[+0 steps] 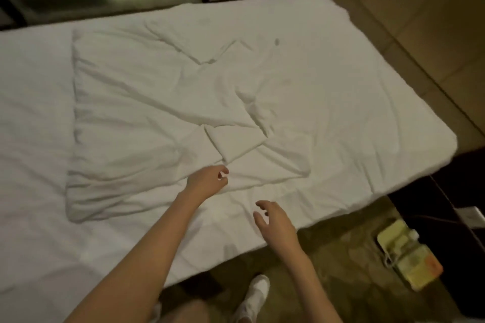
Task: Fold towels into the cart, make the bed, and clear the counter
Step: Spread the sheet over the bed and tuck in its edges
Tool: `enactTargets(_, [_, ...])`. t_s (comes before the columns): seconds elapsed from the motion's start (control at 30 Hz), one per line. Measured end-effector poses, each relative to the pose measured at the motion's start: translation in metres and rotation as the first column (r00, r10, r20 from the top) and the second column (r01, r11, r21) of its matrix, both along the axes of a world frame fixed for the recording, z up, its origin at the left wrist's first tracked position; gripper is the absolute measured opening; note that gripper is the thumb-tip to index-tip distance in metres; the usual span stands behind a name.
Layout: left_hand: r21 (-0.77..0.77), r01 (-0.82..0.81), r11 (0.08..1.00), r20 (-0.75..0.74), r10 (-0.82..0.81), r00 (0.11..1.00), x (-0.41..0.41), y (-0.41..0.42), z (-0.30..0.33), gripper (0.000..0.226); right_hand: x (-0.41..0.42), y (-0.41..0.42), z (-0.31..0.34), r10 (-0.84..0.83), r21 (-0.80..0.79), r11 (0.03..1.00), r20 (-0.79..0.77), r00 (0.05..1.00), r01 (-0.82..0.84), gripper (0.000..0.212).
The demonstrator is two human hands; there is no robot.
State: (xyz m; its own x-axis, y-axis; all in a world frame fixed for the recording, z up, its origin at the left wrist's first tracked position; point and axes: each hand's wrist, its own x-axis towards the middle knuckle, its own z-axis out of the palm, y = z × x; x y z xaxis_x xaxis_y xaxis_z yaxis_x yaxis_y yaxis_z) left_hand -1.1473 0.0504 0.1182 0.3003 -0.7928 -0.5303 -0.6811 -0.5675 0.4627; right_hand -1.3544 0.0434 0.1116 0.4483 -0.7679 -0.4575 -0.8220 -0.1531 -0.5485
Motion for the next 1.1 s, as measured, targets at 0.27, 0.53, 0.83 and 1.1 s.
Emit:
enactTargets(0.27, [-0.047, -0.468, 0.883, -0.169, 0.454, 0.875, 0.011, -0.053, -0.095, 0.034, 0.049, -0.134, -0.082, 0.263, 0.024, 0.964, 0.06, 0.963, -0.265, 0.036])
enactTargets(0.53, [-0.128, -0.834, 0.536, -0.403, 0.741, 0.538, 0.001, -0.109, -0.162, 0.027, 0.1, -0.213, -0.161, 0.303, 0.098, 0.938, 0.232, 0.924, -0.332, 0.049])
enactTargets(0.83, [-0.031, -0.981, 0.191, -0.515, 0.838, 0.179, -0.073, -0.141, -0.173, 0.019, 0.103, -0.257, -0.184, 0.02, 0.327, 0.927, 0.444, 0.896, -0.183, 0.022])
enactTargets(1.1, [-0.029, -0.996, -0.082, -0.535, 0.843, -0.054, -0.21, -0.204, -0.176, 0.038, 0.008, -0.326, -0.177, 0.443, 0.229, 0.79, 0.429, 0.787, -0.569, 0.021])
